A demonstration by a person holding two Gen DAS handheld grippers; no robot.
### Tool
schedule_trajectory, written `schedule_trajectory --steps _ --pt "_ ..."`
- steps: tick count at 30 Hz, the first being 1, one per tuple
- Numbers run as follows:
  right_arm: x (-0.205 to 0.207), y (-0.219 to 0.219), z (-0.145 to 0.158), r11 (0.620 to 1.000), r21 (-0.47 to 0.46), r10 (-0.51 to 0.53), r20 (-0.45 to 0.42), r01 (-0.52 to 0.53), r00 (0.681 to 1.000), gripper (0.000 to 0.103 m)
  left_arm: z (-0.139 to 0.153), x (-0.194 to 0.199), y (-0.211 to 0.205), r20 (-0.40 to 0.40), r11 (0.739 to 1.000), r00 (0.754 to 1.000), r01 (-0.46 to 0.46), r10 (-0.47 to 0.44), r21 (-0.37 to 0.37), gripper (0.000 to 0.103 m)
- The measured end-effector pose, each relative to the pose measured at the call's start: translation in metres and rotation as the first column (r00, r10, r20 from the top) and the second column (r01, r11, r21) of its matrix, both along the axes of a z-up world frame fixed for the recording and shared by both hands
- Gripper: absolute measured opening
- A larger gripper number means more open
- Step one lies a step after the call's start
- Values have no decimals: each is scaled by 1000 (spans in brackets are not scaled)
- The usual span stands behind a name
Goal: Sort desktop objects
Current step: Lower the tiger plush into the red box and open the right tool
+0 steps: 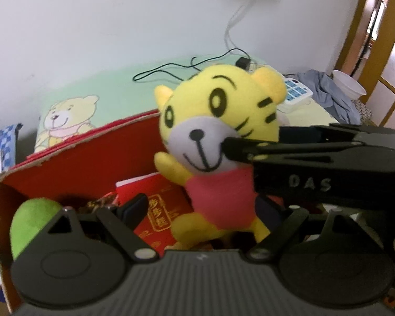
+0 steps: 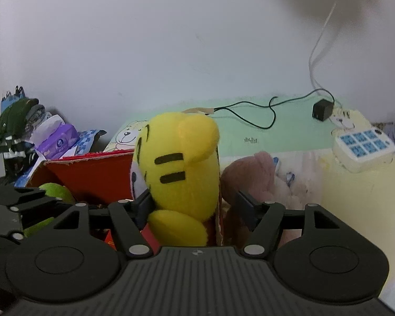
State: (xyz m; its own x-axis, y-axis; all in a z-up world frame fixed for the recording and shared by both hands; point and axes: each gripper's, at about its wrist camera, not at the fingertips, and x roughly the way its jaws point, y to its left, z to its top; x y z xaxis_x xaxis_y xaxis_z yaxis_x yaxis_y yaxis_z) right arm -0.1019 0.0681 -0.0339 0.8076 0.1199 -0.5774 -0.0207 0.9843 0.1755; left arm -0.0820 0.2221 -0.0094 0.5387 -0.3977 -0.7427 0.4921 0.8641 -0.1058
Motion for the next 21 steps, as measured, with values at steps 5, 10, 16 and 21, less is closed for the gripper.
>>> schedule_trajectory --steps 5,10,16,21 --pt "-5 -2 4 999 50 -11 -6 11 1000 68 1 -1 3 -19 998 998 -58 59 21 89" --pt "-14 3 11 999 41 -5 29 4 1000 68 3 -10 2 -12 994 995 -97 97 41 89" --pt "-25 -2 18 997 77 -19 51 15 999 68 2 -11 -5 -23 984 988 -151 154 99 88" --pt "-35 -3 21 997 68 -33 56 29 998 67 4 -17 -9 -13 978 984 -177 180 113 89"
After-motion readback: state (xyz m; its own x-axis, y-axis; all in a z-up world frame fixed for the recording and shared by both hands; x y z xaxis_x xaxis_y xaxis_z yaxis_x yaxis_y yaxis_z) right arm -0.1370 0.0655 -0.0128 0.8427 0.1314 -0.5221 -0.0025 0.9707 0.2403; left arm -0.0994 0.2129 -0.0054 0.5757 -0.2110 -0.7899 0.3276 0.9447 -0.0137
